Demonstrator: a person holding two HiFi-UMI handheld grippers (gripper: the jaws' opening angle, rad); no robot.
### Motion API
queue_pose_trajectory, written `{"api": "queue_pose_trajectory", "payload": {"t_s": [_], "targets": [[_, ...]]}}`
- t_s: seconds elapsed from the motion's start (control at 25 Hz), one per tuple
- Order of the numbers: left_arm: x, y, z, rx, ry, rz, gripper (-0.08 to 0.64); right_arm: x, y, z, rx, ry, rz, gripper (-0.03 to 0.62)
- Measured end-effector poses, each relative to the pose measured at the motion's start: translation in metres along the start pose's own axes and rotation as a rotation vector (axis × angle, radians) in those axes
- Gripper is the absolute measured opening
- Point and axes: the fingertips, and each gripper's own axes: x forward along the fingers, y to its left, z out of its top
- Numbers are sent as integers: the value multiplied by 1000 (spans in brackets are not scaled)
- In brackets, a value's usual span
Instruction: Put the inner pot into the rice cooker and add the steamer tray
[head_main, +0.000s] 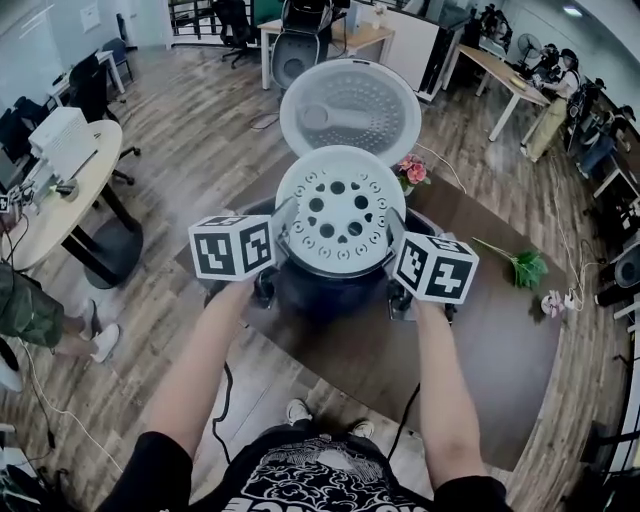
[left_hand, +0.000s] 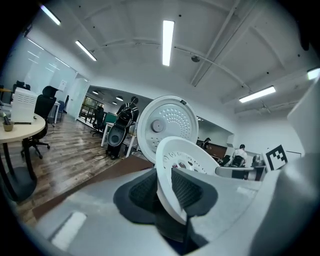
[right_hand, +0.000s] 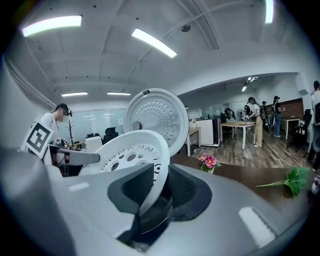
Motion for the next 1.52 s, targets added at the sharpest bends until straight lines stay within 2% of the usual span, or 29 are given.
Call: {"api": "queue_pose_trajectory", "payload": {"t_s": [0.36, 0.56, 0.76, 1.0, 1.28, 1.52], "targets": [[17, 9, -15, -2, 46, -15, 97, 13, -10, -18, -12, 53, -56, 88], [25, 11, -18, 16, 76, -17, 97, 20, -14, -20, -5, 69, -58, 92], [29, 12, -17, 29, 78, -8, 101, 23, -16, -20, -34, 82, -68, 101], [30, 12, -20, 90, 89, 17, 107, 24, -20, -29, -53, 112, -90, 112], [31, 16, -23, 101, 103, 27, 115, 28, -19, -28, -112, 116, -117, 114], [32, 14, -23, 105, 105, 32, 117, 27, -21, -29, -120, 112, -116, 114]]}}
